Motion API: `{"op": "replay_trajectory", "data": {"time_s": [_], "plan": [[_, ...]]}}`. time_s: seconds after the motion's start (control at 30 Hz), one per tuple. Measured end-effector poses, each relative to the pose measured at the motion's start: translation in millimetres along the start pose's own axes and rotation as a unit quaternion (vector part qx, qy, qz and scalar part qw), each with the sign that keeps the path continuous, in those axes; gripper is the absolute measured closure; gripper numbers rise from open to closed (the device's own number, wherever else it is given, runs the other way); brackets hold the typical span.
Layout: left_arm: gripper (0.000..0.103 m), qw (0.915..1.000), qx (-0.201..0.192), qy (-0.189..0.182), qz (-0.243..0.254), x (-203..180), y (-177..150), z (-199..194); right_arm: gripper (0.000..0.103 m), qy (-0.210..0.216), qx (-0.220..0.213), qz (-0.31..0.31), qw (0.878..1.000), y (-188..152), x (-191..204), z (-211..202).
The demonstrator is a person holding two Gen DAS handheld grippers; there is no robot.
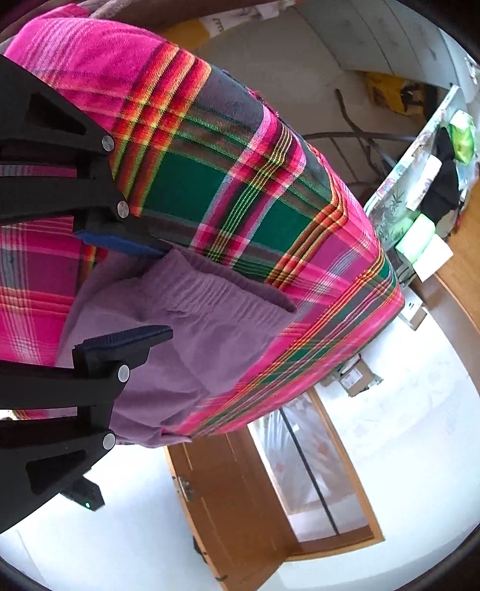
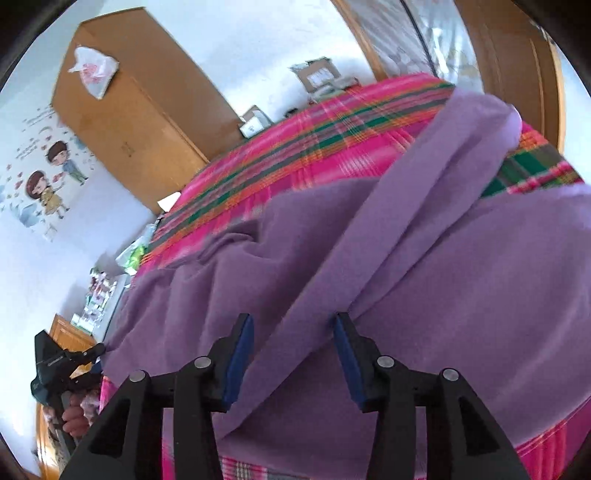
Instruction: Fold clothes
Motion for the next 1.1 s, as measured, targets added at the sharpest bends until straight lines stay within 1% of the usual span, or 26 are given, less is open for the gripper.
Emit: {"op": "replay_trajectory", "data": {"time_s": [0.03,0.07,0.1,0.17,0.23,0.37,0.47,0.6,0.67,0.8,0.87,0.97,1.1], "plan": [[0.066,1.0000,0.001,0.001,-0.001,0,1,1,0.067,0.000,0.003,0.003,1.000,-1,-1,3],[0.066,1.0000,0.002,0.001,-0.001,0,2,2,0.071,-0.002,0.004,0.004,1.000,-2,-2,5],[0.066,1.0000,0.002,0.000,0.000,0,3,2,0.079,-0.007,0.003,0.004,1.000,-2,-2,5],[0.077,1.0000,0.001,-0.001,-0.002,-1,5,2,0.091,-0.015,-0.001,0.003,1.000,-1,-3,6],[0.082,1.0000,-0.003,0.000,0.000,-3,6,1,0.095,-0.018,-0.007,0.004,1.000,1,-4,6],[0.090,0.9996,-0.024,-0.005,0.012,-11,13,-2,0.097,-0.015,-0.034,0.006,0.999,6,-1,-2],[0.091,0.9992,-0.036,-0.015,0.013,-18,19,-6,0.098,-0.011,-0.075,0.005,0.997,13,2,-18],[0.091,0.9984,-0.048,-0.028,0.011,-17,19,-13,0.098,-0.011,-0.125,0.011,0.992,22,2,-43],[0.091,0.9989,-0.043,-0.020,0.001,-8,16,-11,0.098,-0.014,-0.137,0.023,0.990,23,-6,-52],[0.091,0.9998,-0.017,-0.003,-0.013,10,2,-1,0.098,-0.025,-0.119,0.048,0.991,7,-24,-48],[0.091,0.9998,-0.015,0.000,-0.011,13,-1,-1,0.098,-0.033,-0.107,0.060,0.992,-3,-31,-42],[0.091,0.9998,-0.014,-0.002,-0.012,14,-2,-1,0.098,-0.033,-0.103,0.071,0.992,-14,-38,-43],[0.091,0.9999,-0.016,0.005,-0.001,11,-4,-1,0.098,-0.044,-0.108,0.060,0.991,-22,-38,-46]]}}
Point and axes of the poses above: each gripper's, at about its wrist camera, not at the fingertips, and z roughly the way its jaws point, x to its left, y to its top, the point moved 2 cm from there along z, roughly the way its jaws point, and after that the axes turned 9 degrees about -x, right-handed, at the moved point
